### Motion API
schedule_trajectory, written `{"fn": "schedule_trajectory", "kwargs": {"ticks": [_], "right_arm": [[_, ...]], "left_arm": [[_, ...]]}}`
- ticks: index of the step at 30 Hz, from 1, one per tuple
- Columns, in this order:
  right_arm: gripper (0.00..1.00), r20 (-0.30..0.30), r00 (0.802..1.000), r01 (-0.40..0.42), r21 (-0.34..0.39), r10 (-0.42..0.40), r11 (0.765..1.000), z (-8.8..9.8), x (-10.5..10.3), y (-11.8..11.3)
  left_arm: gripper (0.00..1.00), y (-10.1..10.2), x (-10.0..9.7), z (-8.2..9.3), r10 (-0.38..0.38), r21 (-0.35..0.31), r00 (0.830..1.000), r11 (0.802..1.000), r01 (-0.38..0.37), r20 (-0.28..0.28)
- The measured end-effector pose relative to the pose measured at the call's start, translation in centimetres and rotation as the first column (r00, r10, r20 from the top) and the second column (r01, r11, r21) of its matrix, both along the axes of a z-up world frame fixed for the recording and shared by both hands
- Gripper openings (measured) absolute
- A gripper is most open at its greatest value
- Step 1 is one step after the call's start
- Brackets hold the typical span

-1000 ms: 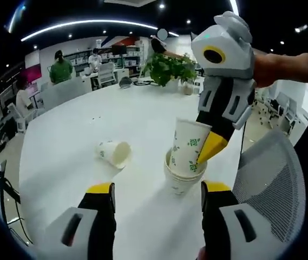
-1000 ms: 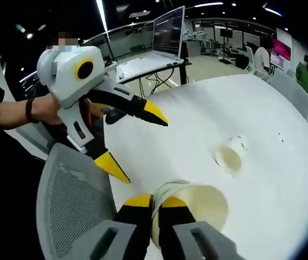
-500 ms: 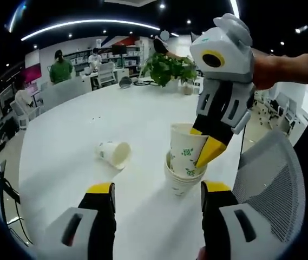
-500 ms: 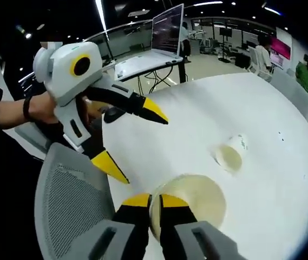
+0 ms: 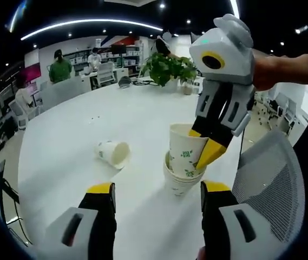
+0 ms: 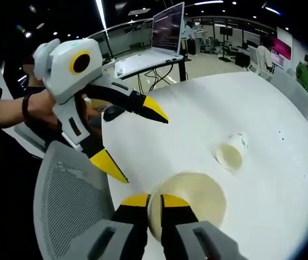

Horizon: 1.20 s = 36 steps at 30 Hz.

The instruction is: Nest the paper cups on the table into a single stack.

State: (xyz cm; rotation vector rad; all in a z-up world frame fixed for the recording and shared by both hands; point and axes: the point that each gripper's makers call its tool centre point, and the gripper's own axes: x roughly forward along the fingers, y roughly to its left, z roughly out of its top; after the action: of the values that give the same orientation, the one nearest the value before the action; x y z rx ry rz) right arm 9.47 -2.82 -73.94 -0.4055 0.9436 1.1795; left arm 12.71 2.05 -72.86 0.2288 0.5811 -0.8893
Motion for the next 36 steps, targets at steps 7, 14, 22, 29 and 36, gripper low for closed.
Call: {"fn": "schedule_trajectory", "kwargs": {"ticks": [7,14,22,29,36], "right_arm": [[0.06,0.002,1.000,0.001,-0.005,-0.001,1.000,-0.22,0.20,-0.02],[0.07,0.006,1.000,0.004,-0.003,-0.004,1.000,-0.19,0.27,-0.08],[0.07,0.015,1.000,0.001,-0.005,-0.001,1.000,-0.15,0.34,-0.18],[0.07,0.020,1.000,0.001,-0.007,-0.001,1.000,-0.15,0.10,-0.41],[0.09,0.035,0.999,-0.008,-0.012,0.008,1.000,-0.17,0.08,-0.71]], "left_arm": [[0.62,0.16,0.03,-0.29,0.000,0.001,1.000,1.000,0.000,-0.003],[0.62,0.04,-0.17,-0.11,0.000,0.000,1.000,1.000,0.000,-0.002],[0.61,-0.11,-0.44,-0.08,-0.003,0.001,1.000,1.000,0.003,-0.007],[0.62,-0.16,-0.51,-0.04,-0.003,-0.001,1.000,1.000,0.003,-0.008],[0.62,-0.11,-0.74,-0.11,-0.002,-0.002,1.000,1.000,0.002,-0.017]]}}
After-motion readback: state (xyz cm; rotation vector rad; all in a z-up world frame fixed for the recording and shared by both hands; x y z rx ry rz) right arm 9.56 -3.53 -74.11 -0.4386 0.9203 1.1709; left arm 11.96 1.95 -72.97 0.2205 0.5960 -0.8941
